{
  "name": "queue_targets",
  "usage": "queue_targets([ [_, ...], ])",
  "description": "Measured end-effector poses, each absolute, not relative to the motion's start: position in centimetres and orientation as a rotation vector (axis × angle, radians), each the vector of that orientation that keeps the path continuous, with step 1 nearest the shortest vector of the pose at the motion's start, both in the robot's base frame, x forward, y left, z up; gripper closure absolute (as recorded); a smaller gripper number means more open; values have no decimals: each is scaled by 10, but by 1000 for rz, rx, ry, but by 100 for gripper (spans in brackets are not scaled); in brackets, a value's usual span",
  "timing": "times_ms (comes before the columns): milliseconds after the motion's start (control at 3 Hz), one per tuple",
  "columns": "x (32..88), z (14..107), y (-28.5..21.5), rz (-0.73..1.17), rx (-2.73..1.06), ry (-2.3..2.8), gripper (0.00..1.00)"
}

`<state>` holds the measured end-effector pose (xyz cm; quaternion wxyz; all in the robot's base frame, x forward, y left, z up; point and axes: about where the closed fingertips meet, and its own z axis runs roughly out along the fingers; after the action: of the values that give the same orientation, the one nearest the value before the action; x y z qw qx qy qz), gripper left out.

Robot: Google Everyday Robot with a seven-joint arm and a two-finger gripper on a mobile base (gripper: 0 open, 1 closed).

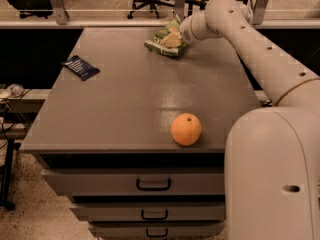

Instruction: Pick green jalapeno chip bag

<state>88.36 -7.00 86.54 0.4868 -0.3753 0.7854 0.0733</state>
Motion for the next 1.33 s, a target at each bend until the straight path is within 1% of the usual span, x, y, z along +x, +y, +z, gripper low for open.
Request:
queue_targets([
  [333, 872, 880, -70, 184, -939, 1873, 87],
  [667, 844, 909, -66, 219, -990, 1809, 100],
  [1333, 770, 975, -37, 444, -1091, 1614, 100],
])
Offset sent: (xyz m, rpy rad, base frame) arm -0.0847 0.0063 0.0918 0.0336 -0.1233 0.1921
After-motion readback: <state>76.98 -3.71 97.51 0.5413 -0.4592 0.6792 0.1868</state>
